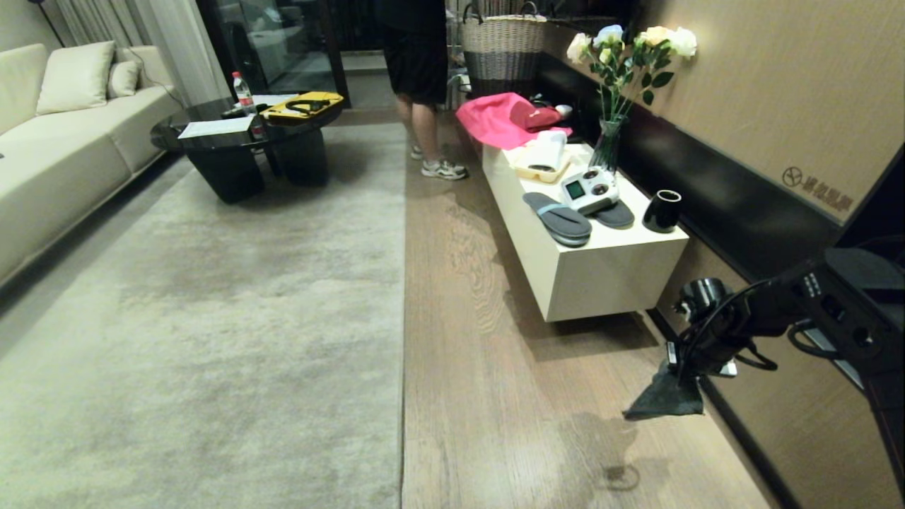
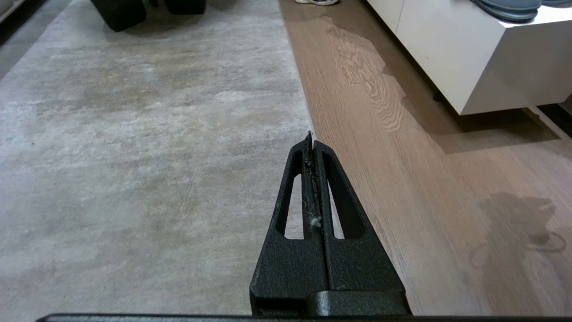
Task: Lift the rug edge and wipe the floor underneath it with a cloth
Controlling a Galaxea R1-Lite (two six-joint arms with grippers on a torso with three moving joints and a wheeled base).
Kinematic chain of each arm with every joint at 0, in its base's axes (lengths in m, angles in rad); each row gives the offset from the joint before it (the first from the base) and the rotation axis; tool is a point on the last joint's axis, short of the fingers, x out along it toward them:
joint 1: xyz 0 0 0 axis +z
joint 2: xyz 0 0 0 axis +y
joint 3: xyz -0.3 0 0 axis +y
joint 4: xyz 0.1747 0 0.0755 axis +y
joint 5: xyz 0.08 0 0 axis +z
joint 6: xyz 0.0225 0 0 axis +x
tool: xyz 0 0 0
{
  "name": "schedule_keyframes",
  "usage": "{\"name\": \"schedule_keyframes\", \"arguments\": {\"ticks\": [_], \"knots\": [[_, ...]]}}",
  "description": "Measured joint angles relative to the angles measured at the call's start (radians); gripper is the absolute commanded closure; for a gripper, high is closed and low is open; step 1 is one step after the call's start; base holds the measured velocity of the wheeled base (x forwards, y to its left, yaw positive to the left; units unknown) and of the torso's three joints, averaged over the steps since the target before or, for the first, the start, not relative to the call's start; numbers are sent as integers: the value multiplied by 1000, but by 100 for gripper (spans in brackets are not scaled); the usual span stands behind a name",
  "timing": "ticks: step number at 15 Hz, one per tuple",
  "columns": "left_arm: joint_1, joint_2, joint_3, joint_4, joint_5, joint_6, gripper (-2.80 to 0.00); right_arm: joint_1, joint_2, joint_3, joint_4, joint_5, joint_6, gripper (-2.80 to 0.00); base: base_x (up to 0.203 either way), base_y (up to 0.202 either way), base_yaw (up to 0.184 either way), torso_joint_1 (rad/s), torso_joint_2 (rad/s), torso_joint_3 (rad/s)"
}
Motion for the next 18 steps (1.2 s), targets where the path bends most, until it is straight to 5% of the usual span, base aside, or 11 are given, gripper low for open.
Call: {"name": "schedule_keyframes", "arguments": {"ticks": [10,18], "knots": [[0,0,0,0,0,0,0,6,-104,135,-15,-39,49,-280,0,0,0,0,0,0],[0,0,0,0,0,0,0,20,-451,492,-106,-8,53,-280,0,0,0,0,0,0]]}}
